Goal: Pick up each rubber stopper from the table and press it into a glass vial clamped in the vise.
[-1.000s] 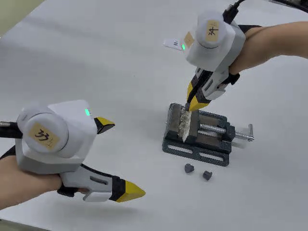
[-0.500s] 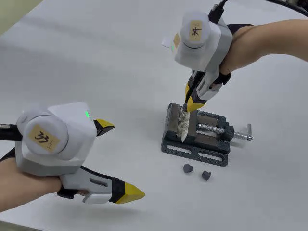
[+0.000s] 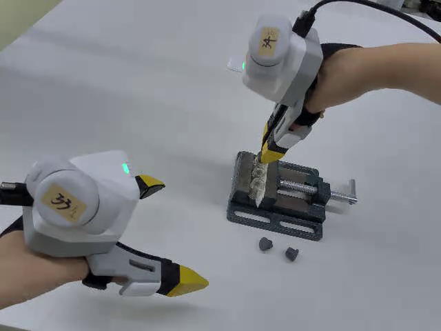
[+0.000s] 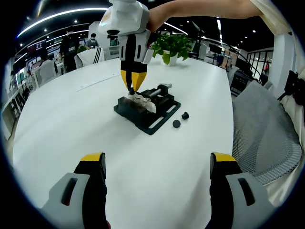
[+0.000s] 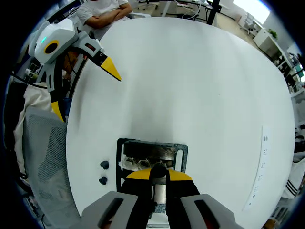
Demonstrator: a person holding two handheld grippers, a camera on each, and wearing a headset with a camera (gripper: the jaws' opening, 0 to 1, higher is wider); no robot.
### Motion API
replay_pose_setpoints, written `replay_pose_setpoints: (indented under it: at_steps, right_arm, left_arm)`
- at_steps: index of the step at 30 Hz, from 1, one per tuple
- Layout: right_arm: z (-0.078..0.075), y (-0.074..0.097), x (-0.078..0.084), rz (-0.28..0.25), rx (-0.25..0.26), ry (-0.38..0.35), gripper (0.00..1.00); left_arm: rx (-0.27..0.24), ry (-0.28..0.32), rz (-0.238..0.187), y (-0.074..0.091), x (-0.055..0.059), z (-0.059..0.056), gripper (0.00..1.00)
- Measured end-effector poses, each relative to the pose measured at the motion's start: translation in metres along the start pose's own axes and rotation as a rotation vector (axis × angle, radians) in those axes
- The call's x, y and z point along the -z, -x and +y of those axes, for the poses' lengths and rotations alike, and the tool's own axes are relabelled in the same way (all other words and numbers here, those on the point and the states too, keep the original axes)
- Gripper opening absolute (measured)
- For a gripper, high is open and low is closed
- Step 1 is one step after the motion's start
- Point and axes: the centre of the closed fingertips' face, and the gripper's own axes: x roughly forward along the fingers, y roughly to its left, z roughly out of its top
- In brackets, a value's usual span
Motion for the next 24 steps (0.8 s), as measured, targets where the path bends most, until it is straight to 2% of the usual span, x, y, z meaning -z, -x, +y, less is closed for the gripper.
replay_pose_setpoints:
  at_steps: [7,14,24]
  right_arm:
    - [0.0010,0.0003,0.0008,-0.002,0.000,0.054,0.06]
    - [0.0045,0.0012,0.0017,-0.008,-0.001,0.065,0.07]
    - [0.0033,0.0001,0.0017,-0.017,0.000,0.094,0.08]
  left_arm:
    - [-0.003,0.003,0.001,0.0017,0.0013,0.0011,0.89]
    - [0.000,0.008,0.009,0.0007,0.0058,0.0010,0.88]
    - [0.002,0.010,0.007,0.0000,0.0060,0.0001,0.88]
